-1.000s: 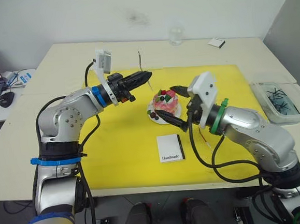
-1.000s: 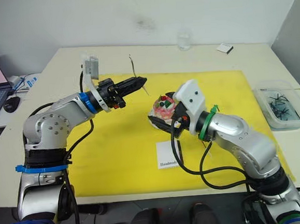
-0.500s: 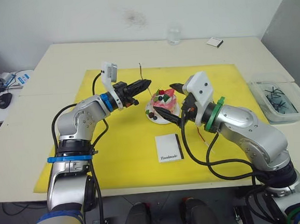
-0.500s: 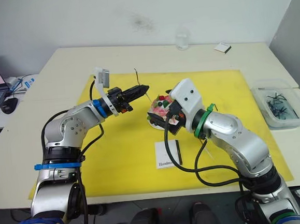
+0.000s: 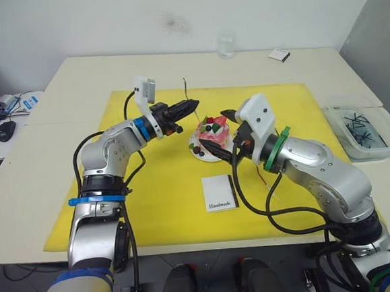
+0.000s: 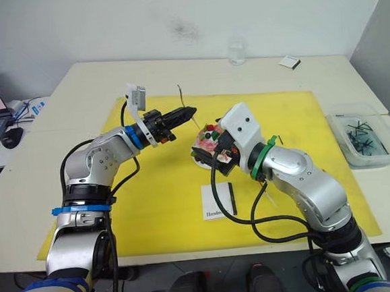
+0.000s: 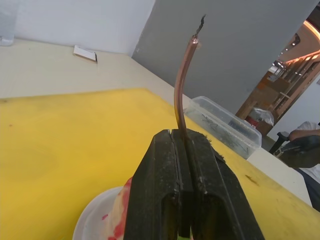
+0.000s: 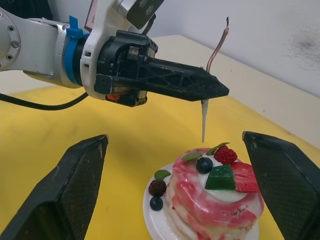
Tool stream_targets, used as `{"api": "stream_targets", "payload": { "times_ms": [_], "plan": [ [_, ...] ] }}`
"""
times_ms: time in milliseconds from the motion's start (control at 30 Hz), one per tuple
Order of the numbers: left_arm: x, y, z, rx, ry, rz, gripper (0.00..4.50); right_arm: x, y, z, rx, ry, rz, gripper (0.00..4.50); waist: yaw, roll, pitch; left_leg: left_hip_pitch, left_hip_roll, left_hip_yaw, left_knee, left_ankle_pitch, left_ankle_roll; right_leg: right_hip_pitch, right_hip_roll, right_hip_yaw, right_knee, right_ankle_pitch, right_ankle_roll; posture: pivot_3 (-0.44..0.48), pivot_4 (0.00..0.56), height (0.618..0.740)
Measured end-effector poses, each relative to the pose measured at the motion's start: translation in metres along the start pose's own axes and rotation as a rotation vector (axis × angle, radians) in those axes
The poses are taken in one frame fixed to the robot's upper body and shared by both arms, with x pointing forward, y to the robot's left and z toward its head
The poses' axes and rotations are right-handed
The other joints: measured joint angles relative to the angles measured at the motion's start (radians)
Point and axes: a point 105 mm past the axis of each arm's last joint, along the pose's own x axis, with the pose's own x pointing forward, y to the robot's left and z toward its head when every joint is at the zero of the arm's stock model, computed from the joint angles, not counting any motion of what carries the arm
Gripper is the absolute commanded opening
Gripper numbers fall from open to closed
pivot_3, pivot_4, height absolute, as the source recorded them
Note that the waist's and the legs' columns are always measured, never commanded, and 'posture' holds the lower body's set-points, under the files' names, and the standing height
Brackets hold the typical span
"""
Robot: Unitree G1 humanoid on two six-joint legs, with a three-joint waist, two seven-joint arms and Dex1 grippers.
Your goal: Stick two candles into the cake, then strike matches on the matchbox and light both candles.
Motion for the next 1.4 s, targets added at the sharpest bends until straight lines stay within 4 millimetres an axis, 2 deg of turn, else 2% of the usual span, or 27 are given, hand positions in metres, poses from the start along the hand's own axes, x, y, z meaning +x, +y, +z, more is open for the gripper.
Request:
{"api": "stream_targets", "payload": {
  "times_ms": [400,1400],
  "plan": [
    [-0.0012,0.0094,-0.0089,-0.003,0.015,0.020,0.00,-0.0024,-0.0069,0.0005,0.002,-0.003,-0.042,4.48,0.000,0.000,0.000,0.000,0.000,0.000,0.000,0.000,0.000,0.000,0.000,0.000,0.000,0.000,0.000,0.000,0.150,0.740],
    [0.0022,0.0065,-0.0088,0.004,0.014,-0.013,0.00,-0.0038,-0.0081,0.0036,0.018,-0.017,-0.066,4.48,0.000,0.000,0.000,0.000,0.000,0.000,0.000,0.000,0.000,0.000,0.000,0.000,0.001,0.000,0.000,0.000,0.150,0.740]
  ]
}}
